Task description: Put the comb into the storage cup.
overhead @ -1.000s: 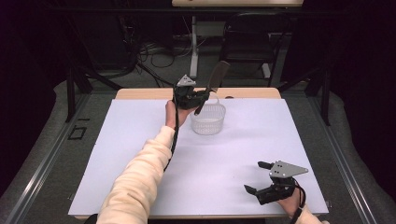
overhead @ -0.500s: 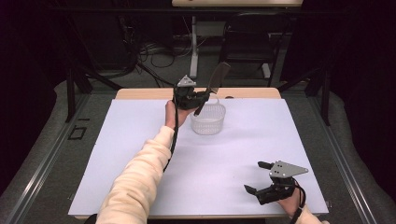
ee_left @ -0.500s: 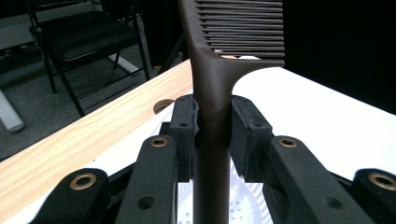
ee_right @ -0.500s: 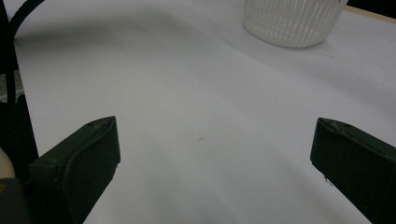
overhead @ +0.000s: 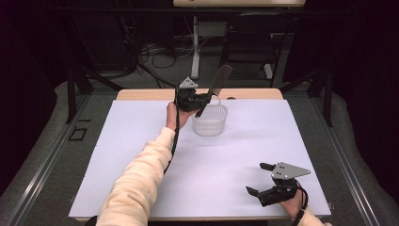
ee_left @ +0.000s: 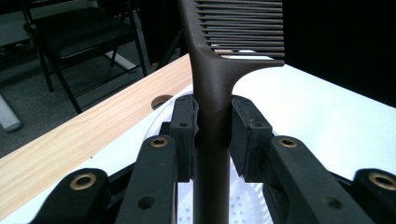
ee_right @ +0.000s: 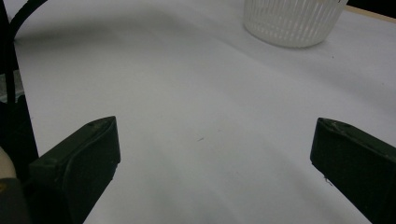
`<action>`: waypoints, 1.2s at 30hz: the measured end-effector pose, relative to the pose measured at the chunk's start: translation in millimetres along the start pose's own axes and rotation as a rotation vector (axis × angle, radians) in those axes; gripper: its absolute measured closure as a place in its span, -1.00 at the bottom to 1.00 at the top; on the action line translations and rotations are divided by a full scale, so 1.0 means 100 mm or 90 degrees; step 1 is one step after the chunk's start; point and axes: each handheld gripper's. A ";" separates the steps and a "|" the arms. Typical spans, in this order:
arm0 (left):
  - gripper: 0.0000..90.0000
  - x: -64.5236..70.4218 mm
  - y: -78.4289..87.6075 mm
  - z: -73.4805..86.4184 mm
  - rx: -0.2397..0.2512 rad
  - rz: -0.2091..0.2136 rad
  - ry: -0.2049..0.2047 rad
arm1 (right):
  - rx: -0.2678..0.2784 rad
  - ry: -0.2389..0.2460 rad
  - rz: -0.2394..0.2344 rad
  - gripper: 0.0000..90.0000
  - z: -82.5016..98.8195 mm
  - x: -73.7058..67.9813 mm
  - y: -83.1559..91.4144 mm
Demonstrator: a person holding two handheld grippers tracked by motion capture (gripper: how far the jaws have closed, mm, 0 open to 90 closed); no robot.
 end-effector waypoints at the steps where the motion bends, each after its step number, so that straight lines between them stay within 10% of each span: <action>1: 0.61 0.00 0.00 0.00 0.000 0.000 0.000 | -0.002 0.000 0.000 -0.97 0.00 0.00 0.00; 36: 0.61 0.00 -0.03 0.07 -0.018 0.020 -0.006 | 0.000 0.001 -0.001 -0.97 0.00 0.00 0.00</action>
Point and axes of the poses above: each handheld gripper's, and its own axes: y roughly backward along the jaws, z roughly out of its underside, x roughly to its right, and after that the axes turned 8 degrees about x, right-handed
